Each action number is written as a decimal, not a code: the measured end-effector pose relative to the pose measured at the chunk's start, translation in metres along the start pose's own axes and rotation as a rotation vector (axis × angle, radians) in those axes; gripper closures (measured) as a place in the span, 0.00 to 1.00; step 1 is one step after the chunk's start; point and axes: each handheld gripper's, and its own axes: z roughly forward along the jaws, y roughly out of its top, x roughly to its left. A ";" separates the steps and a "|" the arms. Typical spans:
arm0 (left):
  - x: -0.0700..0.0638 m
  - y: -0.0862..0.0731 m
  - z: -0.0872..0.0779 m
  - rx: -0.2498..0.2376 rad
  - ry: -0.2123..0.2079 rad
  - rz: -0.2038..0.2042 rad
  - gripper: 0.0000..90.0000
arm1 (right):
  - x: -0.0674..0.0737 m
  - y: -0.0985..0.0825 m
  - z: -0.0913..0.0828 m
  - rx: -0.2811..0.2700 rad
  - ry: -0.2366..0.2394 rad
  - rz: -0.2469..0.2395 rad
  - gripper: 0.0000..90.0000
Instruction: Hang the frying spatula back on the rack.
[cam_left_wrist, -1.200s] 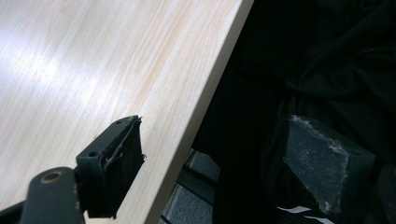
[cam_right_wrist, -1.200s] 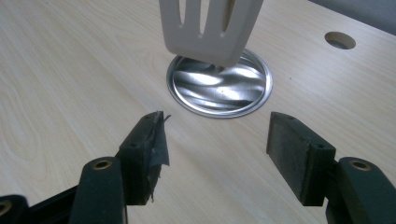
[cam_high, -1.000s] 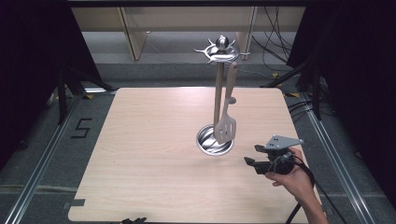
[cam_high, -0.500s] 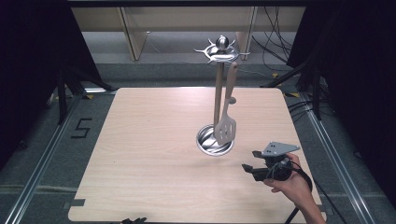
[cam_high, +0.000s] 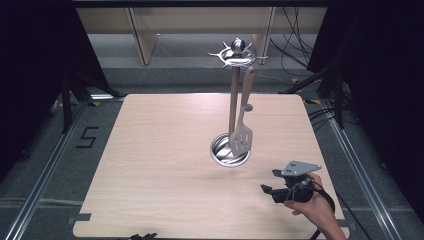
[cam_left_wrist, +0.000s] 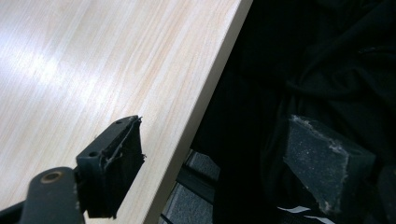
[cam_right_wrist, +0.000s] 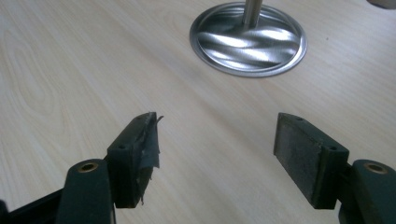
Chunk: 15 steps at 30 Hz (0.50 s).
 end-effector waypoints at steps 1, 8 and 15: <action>0.000 0.000 0.000 0.000 0.000 0.000 0.20 | 0.000 0.000 0.000 0.000 0.000 0.000 0.35; 0.000 0.000 0.000 0.002 -0.004 0.000 0.20 | 0.001 -0.020 -0.005 0.004 -0.007 0.031 0.35; 0.000 0.000 0.000 0.004 -0.004 0.002 0.20 | 0.006 -0.027 -0.008 -0.004 -0.006 0.032 0.35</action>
